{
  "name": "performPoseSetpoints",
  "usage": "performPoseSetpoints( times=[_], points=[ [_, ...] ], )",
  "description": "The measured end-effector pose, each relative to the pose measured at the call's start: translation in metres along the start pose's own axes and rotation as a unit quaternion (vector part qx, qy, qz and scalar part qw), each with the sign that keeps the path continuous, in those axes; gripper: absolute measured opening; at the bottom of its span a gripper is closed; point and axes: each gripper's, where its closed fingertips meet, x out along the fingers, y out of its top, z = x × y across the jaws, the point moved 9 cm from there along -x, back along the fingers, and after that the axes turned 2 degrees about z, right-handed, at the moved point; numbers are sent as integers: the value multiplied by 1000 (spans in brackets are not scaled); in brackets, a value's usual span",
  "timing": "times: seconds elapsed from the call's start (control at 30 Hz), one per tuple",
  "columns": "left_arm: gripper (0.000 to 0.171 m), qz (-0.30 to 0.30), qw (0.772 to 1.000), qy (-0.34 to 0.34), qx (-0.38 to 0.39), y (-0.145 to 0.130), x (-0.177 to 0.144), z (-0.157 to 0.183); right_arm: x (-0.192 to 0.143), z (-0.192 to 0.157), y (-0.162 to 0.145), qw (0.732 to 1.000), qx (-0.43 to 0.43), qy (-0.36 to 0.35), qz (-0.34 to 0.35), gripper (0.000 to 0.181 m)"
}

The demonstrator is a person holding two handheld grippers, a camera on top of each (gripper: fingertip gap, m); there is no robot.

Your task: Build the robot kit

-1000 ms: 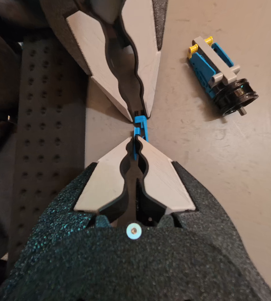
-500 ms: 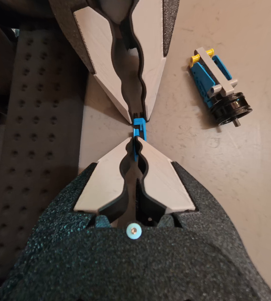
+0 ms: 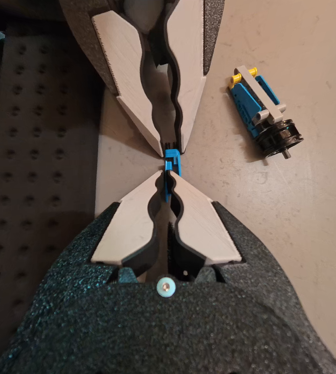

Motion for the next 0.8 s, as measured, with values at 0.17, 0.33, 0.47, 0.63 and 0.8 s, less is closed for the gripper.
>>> performPoseSetpoints(
  times=[0.17,0.33,0.47,0.63,0.8],
  points=[
    [13,0,1000,-5,-5,0,0,-1,1,-2,0,1000,4,-10,2,0],
    [13,1,1000,-13,-9,-1,0,-2,0,-1,-2,1000,12,-5,17,0],
    [14,2,1000,-13,-11,-1,0,-3,-5,0,-7,999,25,26,37,13],
    [14,30,998,9,-61,2,-6,-12,-25,1,-4,994,11,-61,95,30],
    [14,158,967,39,-196,17,-25,-24,-39,1,9,953,46,-256,154,53]
  ],
)
